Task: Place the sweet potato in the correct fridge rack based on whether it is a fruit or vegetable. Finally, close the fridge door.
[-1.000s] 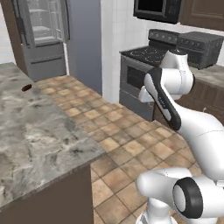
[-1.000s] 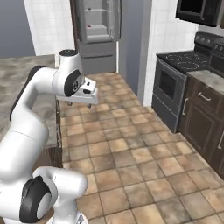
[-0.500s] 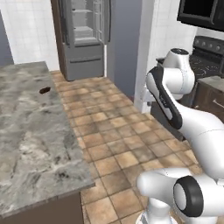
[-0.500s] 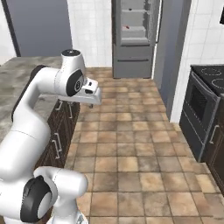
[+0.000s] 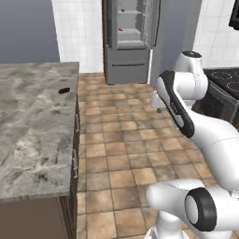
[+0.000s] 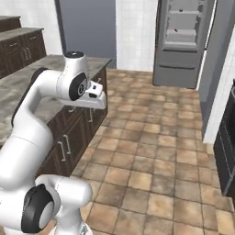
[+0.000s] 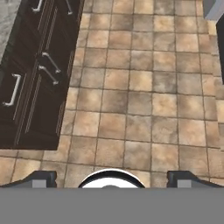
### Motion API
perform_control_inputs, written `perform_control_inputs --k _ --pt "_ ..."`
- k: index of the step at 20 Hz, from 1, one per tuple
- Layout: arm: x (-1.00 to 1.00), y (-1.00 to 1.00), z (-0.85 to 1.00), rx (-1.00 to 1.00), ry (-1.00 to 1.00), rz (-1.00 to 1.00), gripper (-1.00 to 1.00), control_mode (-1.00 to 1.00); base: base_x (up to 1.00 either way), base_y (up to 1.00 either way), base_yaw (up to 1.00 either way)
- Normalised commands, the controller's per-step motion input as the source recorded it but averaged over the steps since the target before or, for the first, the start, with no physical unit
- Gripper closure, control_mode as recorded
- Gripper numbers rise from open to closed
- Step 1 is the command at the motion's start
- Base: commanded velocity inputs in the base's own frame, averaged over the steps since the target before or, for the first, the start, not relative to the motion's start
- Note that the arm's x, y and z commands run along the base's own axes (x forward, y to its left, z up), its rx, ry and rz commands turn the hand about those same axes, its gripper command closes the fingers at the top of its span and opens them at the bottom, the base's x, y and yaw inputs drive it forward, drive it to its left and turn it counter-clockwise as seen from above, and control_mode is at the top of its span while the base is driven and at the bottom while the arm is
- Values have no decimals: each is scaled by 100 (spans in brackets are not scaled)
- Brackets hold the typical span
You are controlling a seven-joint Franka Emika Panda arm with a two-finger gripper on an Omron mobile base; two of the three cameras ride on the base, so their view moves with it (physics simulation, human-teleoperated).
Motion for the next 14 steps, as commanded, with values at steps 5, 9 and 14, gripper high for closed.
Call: perform_control_inputs --k 5,9,14 --pt "0 0 0 0 0 0 -100 100 73 -38 54" --pt "0 0 0 0 0 0 -100 100 97 -41 53" --pt "0 0 0 0 0 0 -100 100 98 -52 51"
